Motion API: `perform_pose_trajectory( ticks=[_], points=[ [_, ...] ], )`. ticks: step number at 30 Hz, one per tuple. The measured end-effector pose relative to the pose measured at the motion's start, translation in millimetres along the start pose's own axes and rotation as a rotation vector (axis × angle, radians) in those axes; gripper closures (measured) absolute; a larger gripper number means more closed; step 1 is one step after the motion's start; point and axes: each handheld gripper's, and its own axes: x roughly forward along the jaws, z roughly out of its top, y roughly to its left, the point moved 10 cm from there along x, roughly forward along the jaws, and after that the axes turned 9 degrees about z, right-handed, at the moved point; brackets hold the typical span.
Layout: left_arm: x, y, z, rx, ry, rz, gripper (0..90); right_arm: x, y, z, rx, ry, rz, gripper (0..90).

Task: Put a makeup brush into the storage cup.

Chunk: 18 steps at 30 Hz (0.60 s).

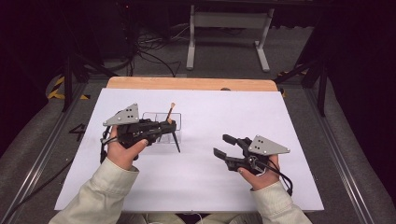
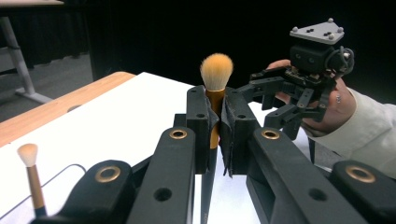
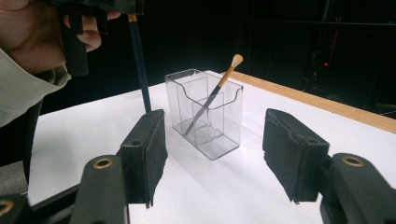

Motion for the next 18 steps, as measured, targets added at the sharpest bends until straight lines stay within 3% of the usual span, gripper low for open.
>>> perform_pose_trajectory(
  ticks=[18],
  points=[
    [-5.3,27.9,6.5,0.012,-0.003,0.097,83.0,-6.1,-2.9,-8.6,0.008,0.014,-0.021,40.6]
  ],
)
